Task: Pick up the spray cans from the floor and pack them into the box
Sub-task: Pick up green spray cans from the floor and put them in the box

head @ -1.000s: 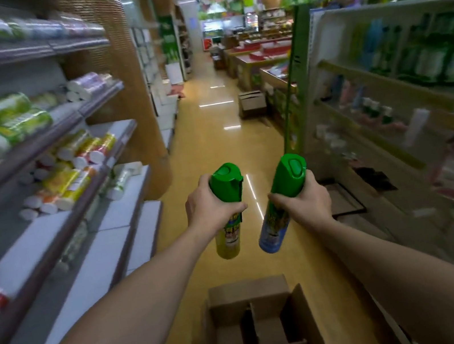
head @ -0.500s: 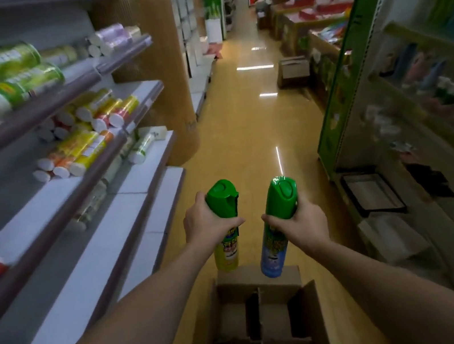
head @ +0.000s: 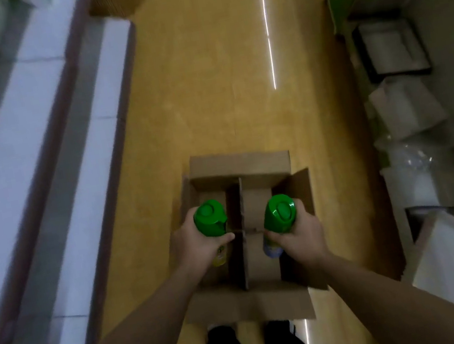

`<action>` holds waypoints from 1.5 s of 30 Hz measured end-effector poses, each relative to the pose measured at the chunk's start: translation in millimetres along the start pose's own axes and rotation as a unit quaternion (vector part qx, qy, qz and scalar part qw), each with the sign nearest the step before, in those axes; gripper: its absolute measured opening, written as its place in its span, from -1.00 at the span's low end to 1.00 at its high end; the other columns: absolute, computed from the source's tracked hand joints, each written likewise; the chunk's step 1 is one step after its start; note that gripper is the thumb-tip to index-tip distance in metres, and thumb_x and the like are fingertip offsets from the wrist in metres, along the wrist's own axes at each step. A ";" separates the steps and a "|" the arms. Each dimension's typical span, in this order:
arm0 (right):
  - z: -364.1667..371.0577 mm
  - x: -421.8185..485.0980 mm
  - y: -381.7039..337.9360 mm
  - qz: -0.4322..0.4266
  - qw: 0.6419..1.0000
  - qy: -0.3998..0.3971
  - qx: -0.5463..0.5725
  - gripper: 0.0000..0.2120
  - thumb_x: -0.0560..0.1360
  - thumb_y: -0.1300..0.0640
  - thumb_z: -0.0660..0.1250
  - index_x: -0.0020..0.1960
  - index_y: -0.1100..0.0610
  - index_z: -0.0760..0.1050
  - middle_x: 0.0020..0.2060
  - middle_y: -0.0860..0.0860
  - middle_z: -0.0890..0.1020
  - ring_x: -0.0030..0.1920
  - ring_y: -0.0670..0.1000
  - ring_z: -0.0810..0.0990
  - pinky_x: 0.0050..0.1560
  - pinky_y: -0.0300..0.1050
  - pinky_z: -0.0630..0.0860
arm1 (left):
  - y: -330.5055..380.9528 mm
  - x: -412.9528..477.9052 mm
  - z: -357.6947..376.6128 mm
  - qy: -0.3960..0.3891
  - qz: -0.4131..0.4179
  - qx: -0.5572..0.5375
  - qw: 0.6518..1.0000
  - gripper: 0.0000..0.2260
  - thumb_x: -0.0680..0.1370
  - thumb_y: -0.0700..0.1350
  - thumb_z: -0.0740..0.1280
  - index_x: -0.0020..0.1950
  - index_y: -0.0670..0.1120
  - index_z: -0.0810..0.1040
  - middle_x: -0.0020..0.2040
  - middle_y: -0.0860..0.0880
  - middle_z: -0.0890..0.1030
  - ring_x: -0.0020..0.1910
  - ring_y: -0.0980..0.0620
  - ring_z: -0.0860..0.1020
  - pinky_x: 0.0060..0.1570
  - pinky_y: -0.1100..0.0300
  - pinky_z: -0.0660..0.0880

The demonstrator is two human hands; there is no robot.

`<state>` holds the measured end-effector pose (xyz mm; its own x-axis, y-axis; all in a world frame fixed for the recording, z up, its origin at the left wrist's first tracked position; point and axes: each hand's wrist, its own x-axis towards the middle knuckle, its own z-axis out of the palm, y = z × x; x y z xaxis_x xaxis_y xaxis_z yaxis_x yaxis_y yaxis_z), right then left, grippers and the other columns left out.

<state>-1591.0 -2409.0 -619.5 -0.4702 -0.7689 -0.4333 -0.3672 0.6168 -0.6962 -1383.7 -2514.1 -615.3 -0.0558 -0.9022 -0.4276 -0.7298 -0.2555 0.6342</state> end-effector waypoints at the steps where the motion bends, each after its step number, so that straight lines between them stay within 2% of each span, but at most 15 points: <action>1: 17.5 7.4 22.1 0.017 1.000 0.001 0.004 -0.28 0.26 -0.07 0.63 0.31 -0.06 0.36 0.07 -0.06 0.62 0.11 0.01 0.62 0.09 0.10 0.63 | -21.3 8.4 18.3 0.000 -0.008 0.000 1.000 -0.13 0.11 0.21 0.69 0.36 0.09 0.47 0.14 0.09 0.63 0.17 0.00 0.58 -0.02 0.26 0.40; 3: 54.2 24.6 66.5 0.051 0.999 0.013 -0.001 -0.22 0.24 -0.05 0.65 0.35 -0.03 0.36 0.11 0.02 0.62 0.13 0.07 0.60 0.14 0.07 0.60 | -64.3 24.4 55.3 0.002 -0.020 0.003 1.000 -0.13 0.10 0.22 0.68 0.35 0.10 0.47 0.13 0.09 0.64 0.14 0.04 0.57 0.00 0.28 0.39; 7: 120.6 57.7 141.1 0.079 0.997 0.008 0.019 -0.29 0.25 0.02 0.69 0.29 0.04 0.43 0.13 0.04 0.63 0.15 0.05 0.60 0.17 0.01 0.58 | -137.3 56.3 120.4 -0.006 -0.027 0.018 0.999 -0.14 0.08 0.20 0.69 0.33 0.11 0.47 0.04 0.21 0.55 0.07 0.19 0.47 0.05 0.29 0.37; 11: 173.4 87.0 198.2 0.054 0.998 0.045 0.005 -0.35 0.23 0.11 0.70 0.23 0.08 0.51 0.12 -0.01 0.55 0.13 -0.03 0.53 0.11 -0.24 0.43 | -191.2 88.6 178.0 0.000 -0.039 0.024 0.999 -0.13 0.11 0.10 0.71 0.35 0.01 0.48 0.26 0.05 0.54 0.24 0.08 0.46 0.21 0.25 0.28; 15: 210.9 104.3 232.7 0.040 0.998 0.057 -0.002 -0.36 0.23 0.13 0.68 0.25 0.07 0.51 0.10 -0.03 0.57 0.09 -0.07 0.52 0.07 -0.32 0.41 | -222.5 112.1 214.5 0.000 -0.035 0.012 0.999 -0.14 0.11 0.06 0.71 0.36 0.01 0.48 0.27 0.07 0.54 0.21 0.19 0.40 0.26 0.24 0.30; 18: 228.0 112.8 245.3 0.021 0.997 0.068 0.011 -0.36 0.21 0.17 0.69 0.23 0.05 0.53 0.07 -0.10 0.58 0.07 -0.13 0.52 0.04 -0.58 0.32 | -233.4 122.1 231.0 -0.003 -0.030 0.009 1.000 -0.14 0.12 0.01 0.72 0.37 0.01 0.49 0.30 0.04 0.56 0.32 0.09 0.47 0.39 0.11 0.38; 20: 237.3 118.8 250.6 0.026 0.997 0.072 0.016 -0.36 0.20 0.19 0.69 0.22 0.07 0.54 0.06 -0.07 0.60 0.07 -0.10 0.55 0.03 -0.63 0.29 | -237.6 126.3 239.4 -0.006 -0.019 0.011 1.000 -0.14 0.13 -0.02 0.72 0.38 0.00 0.49 0.30 0.04 0.57 0.33 0.06 0.47 0.41 0.08 0.38; 23: 247.9 126.6 256.0 0.029 0.997 0.072 0.014 -0.37 0.23 0.19 0.68 0.24 0.13 0.55 0.09 0.01 0.65 0.09 -0.04 0.59 0.06 -0.62 0.30 | -242.1 130.4 248.5 -0.006 -0.011 -0.001 1.000 -0.14 0.12 -0.04 0.72 0.38 -0.01 0.50 0.29 0.03 0.58 0.29 0.13 0.46 0.38 0.20 0.35; 26: 252.3 129.9 253.1 0.015 0.998 0.063 0.021 -0.37 0.28 0.15 0.66 0.31 0.14 0.53 0.14 0.01 0.64 0.16 -0.06 0.58 0.16 -0.39 0.45 | -244.1 130.1 254.1 -0.001 0.000 -0.007 1.000 -0.17 0.11 -0.02 0.73 0.34 -0.04 0.53 0.25 0.01 0.58 0.19 0.22 0.41 0.25 0.44 0.24; 28: 253.8 129.8 249.8 0.011 0.997 0.067 0.027 -0.37 0.30 0.11 0.65 0.32 0.14 0.53 0.15 0.02 0.64 0.18 -0.05 0.58 0.18 -0.22 0.52 | -243.3 129.2 257.2 -0.001 0.005 -0.004 1.000 -0.20 0.13 -0.02 0.72 0.32 -0.06 0.54 0.24 -0.01 0.57 0.17 0.22 0.41 0.16 0.56 0.19; 32: 255.0 126.9 248.2 0.019 0.997 0.067 0.032 -0.36 0.32 0.05 0.64 0.32 0.14 0.52 0.16 0.02 0.64 0.19 -0.02 0.59 0.21 -0.13 0.54 | -240.7 128.0 262.4 -0.006 0.025 -0.005 1.000 -0.27 0.15 -0.07 0.72 0.28 -0.09 0.56 0.20 -0.03 0.58 0.16 0.16 0.44 0.10 0.67 0.19; 35: 255.1 125.5 250.0 0.036 0.997 0.060 0.020 -0.35 0.31 0.05 0.65 0.33 0.10 0.49 0.17 0.00 0.64 0.19 -0.02 0.59 0.19 -0.12 0.54 | -239.9 126.9 262.8 -0.016 0.036 0.000 0.999 -0.29 0.17 -0.08 0.71 0.27 -0.07 0.56 0.20 -0.03 0.55 0.14 0.19 0.42 0.09 0.67 0.19; 37: 255.7 123.6 250.8 0.048 0.997 0.059 0.013 -0.34 0.30 0.07 0.65 0.33 0.07 0.47 0.15 -0.02 0.64 0.17 -0.04 0.59 0.14 -0.22 0.51 | -239.9 126.1 261.7 -0.028 0.034 0.010 0.999 -0.29 0.18 -0.08 0.71 0.28 -0.05 0.55 0.22 -0.02 0.52 0.15 0.16 0.42 0.10 0.64 0.20; 41: 251.1 113.9 243.1 0.075 0.995 0.066 0.004 -0.29 0.32 0.16 0.62 0.39 0.03 0.41 0.18 -0.02 0.61 0.21 0.01 0.56 0.16 -0.19 0.46 | -232.4 119.9 249.6 -0.066 0.021 0.040 0.997 -0.19 0.19 -0.06 0.70 0.38 0.07 0.45 0.30 0.03 0.48 0.25 0.11 0.42 0.19 0.31 0.30; 45: 231.0 100.2 218.7 0.077 0.994 0.059 -0.048 -0.25 0.36 0.16 0.57 0.45 0.00 0.31 0.29 0.00 0.51 0.30 0.02 0.47 0.21 -0.19 0.34 | -208.6 105.8 223.4 -0.129 0.024 0.079 0.988 0.00 0.19 -0.05 0.71 0.51 0.18 0.25 0.46 0.05 0.34 0.39 0.03 0.35 0.26 0.21 0.26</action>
<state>-1533.0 -2390.0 -947.4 -0.6159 -0.6425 -0.4560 -0.3557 0.7432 -0.5667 -1389.7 -2478.6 -936.8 -0.2497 -0.7876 -0.5634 -0.8179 -0.1400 0.5581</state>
